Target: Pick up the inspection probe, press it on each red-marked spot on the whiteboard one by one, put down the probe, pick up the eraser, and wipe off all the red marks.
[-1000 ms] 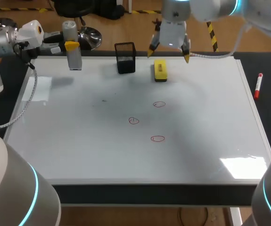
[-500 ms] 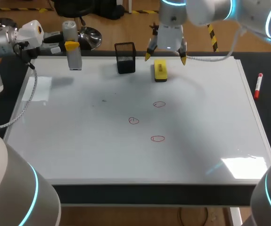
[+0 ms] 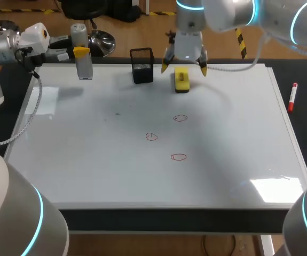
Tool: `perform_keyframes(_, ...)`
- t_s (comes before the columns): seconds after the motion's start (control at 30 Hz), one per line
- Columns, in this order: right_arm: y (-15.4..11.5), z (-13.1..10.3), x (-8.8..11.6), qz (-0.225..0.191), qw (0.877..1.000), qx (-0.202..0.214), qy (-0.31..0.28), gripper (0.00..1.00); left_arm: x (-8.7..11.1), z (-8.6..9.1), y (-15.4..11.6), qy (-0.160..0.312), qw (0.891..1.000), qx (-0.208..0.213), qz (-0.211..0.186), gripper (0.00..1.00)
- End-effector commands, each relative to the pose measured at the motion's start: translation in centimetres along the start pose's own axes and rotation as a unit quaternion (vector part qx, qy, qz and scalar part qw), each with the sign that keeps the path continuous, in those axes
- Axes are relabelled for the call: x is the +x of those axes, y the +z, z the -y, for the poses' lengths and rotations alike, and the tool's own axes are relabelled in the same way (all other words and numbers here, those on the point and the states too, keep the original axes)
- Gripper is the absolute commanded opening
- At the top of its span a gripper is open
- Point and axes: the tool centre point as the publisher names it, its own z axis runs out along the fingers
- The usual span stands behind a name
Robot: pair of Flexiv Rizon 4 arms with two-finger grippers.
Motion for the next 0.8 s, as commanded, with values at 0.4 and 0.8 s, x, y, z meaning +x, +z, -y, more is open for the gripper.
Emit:
perform_keyframes(0.4,1.4,0.8,0.0,-0.019,1.0,-0.009,-0.012,1.0,-0.1,0.0,0.0,0.0,1.0,0.001,-0.001,0.0)
perform_keyframes(0.8,1.5,1.5,0.2,-0.039,0.999,-0.008,-0.026,0.72,-0.1,0.0,0.0,0.0,1.0,0.001,-0.001,0.0)
